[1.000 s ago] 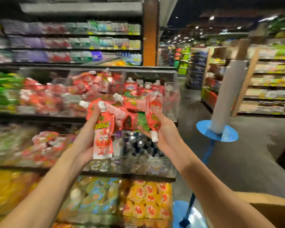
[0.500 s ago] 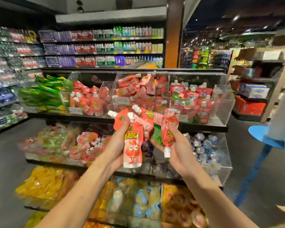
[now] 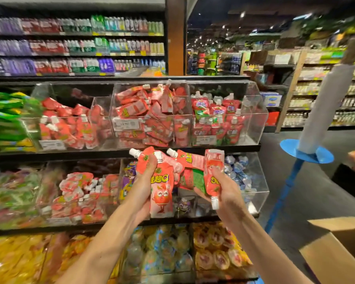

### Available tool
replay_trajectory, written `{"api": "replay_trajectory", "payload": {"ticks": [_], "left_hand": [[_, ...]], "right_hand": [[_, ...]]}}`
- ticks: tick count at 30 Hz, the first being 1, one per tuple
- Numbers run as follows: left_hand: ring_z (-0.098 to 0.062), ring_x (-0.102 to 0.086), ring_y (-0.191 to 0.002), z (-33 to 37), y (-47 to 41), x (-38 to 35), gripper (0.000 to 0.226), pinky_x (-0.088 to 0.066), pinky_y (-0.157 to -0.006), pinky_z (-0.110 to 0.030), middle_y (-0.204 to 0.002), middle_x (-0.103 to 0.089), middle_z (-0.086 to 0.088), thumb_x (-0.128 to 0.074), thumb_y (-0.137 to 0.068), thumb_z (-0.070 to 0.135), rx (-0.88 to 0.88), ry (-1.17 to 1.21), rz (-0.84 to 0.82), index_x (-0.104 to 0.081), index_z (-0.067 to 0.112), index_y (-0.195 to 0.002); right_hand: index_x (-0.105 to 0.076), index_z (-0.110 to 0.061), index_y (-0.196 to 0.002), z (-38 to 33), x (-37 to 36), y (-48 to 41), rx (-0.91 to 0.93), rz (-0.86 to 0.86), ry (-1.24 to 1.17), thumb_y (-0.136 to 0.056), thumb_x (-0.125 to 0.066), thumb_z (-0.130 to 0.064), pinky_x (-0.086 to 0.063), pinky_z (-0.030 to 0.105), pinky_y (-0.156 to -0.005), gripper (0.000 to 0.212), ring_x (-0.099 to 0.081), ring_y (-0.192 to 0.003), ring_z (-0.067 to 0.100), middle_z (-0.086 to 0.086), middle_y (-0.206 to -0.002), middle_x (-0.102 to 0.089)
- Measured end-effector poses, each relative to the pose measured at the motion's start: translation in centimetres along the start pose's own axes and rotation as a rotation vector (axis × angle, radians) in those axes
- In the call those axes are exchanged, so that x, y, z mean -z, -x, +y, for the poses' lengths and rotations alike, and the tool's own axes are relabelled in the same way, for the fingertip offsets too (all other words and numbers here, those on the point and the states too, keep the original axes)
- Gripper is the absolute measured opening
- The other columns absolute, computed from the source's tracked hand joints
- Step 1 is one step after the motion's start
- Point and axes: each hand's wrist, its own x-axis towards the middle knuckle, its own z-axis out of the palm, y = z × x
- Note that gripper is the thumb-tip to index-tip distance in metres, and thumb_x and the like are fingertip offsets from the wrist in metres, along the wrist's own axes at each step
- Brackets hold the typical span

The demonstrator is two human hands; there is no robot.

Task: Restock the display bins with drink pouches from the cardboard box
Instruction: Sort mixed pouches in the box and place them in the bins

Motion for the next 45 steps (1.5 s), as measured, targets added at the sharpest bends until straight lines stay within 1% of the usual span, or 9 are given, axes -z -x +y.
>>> {"api": "replay_trajectory", "payload": {"ticks": [6, 11, 21, 30, 33, 35, 37, 40, 45], "left_hand": [[-0.011, -0.069, -0.065, 0.7, -2.0, 0.6, 0.056, -0.054, -0.059, -0.024, -0.081, -0.074, -0.006, -0.049, -0.089, 0.058, 0.043, -0.039, 0.025, -0.07, 0.009, -0.103], [-0.013, -0.066, -0.051, 3.1, -2.0, 0.9, 0.037, -0.051, -0.046, -0.021, -0.067, -0.071, -0.004, -0.056, -0.093, 0.045, 0.009, -0.118, 0.133, -0.066, 0.01, -0.096], [-0.018, -0.071, -0.061, 9.4, -0.9, 9.6, 0.037, -0.059, -0.059, -0.029, -0.083, -0.075, -0.01, -0.068, -0.081, 0.033, -0.134, -0.167, 0.305, -0.068, 0.01, -0.111], [-0.017, -0.068, -0.065, 17.2, -3.0, 22.8, 0.049, -0.054, -0.066, -0.03, -0.088, -0.074, -0.008, -0.073, -0.073, 0.034, -0.148, -0.172, 0.211, -0.07, 0.014, -0.118], [-0.022, -0.065, -0.063, 21.1, -4.5, 26.6, 0.047, -0.05, -0.064, -0.031, -0.084, -0.07, -0.013, -0.075, -0.072, 0.038, -0.107, -0.18, 0.225, -0.071, 0.011, -0.111], [-0.027, -0.06, -0.08, 23.6, -5.4, 28.0, 0.057, -0.048, -0.071, -0.036, -0.1, -0.063, -0.024, -0.082, -0.071, 0.045, -0.088, -0.213, 0.195, -0.07, 0.007, -0.112], [-0.02, -0.058, -0.064, 25.8, -6.2, 28.4, 0.04, -0.047, -0.056, -0.025, -0.082, -0.064, -0.016, -0.075, -0.079, 0.046, -0.096, -0.277, 0.195, -0.072, 0.008, -0.088], [-0.011, -0.057, -0.043, 29.6, -7.7, 28.1, 0.036, -0.044, -0.043, -0.017, -0.055, -0.065, 0.0, -0.053, -0.098, 0.033, -0.195, -0.377, 0.206, -0.067, 0.015, -0.069], [-0.012, -0.064, -0.058, 35.1, -10.5, 26.7, 0.019, -0.052, -0.059, -0.025, -0.074, -0.07, -0.006, -0.056, -0.098, 0.017, -0.468, -0.624, 0.182, -0.071, 0.015, -0.085]], "right_hand": [[-0.062, -0.008, -0.122, -1.5, 1.3, -2.3, 0.01, -0.079, 0.083, -0.085, -0.061, -0.035, -0.055, 0.045, -0.089, 0.046, -0.071, -0.104, 0.029, 0.013, -0.114, -0.073], [-0.063, -0.003, -0.123, -1.3, -0.8, -5.3, -0.047, -0.149, 0.087, -0.086, -0.061, -0.034, -0.061, 0.041, -0.077, 0.048, -0.07, -0.104, 0.035, 0.017, -0.115, -0.072], [-0.063, -0.003, -0.12, 3.4, -10.5, -8.3, -0.154, -0.289, 0.047, -0.098, -0.056, -0.026, -0.06, 0.036, -0.066, 0.033, -0.073, -0.095, 0.03, 0.017, -0.111, -0.073], [-0.066, -0.008, -0.115, 9.8, -22.3, -8.4, -0.064, -0.269, 0.028, -0.095, -0.055, -0.028, -0.059, 0.037, -0.07, 0.03, -0.074, -0.096, 0.027, 0.01, -0.107, -0.075], [-0.065, -0.009, -0.118, 11.2, -26.6, -8.4, -0.047, -0.25, 0.022, -0.094, -0.057, -0.031, -0.059, 0.038, -0.073, 0.035, -0.073, -0.098, 0.027, 0.01, -0.109, -0.075], [-0.065, -0.007, -0.119, 11.8, -29.0, -8.5, -0.035, -0.221, 0.0, -0.09, -0.059, -0.033, -0.061, 0.037, -0.07, 0.04, -0.073, -0.098, 0.027, 0.012, -0.11, -0.074], [-0.065, -0.005, -0.118, 12.2, -30.8, -8.5, -0.017, -0.188, -0.035, -0.083, -0.062, -0.035, -0.061, 0.034, -0.063, 0.046, -0.074, -0.094, 0.027, 0.015, -0.11, -0.074], [-0.066, -0.005, -0.116, 12.1, -32.1, -8.7, 0.037, -0.161, -0.073, -0.083, -0.062, -0.032, -0.061, 0.034, -0.061, 0.042, -0.074, -0.091, 0.027, 0.016, -0.109, -0.074], [-0.067, -0.006, -0.112, 11.4, -32.5, -8.9, 0.114, -0.122, -0.037, -0.086, -0.061, -0.031, -0.061, 0.035, -0.063, 0.037, -0.074, -0.091, 0.027, 0.014, -0.106, -0.075]]}}
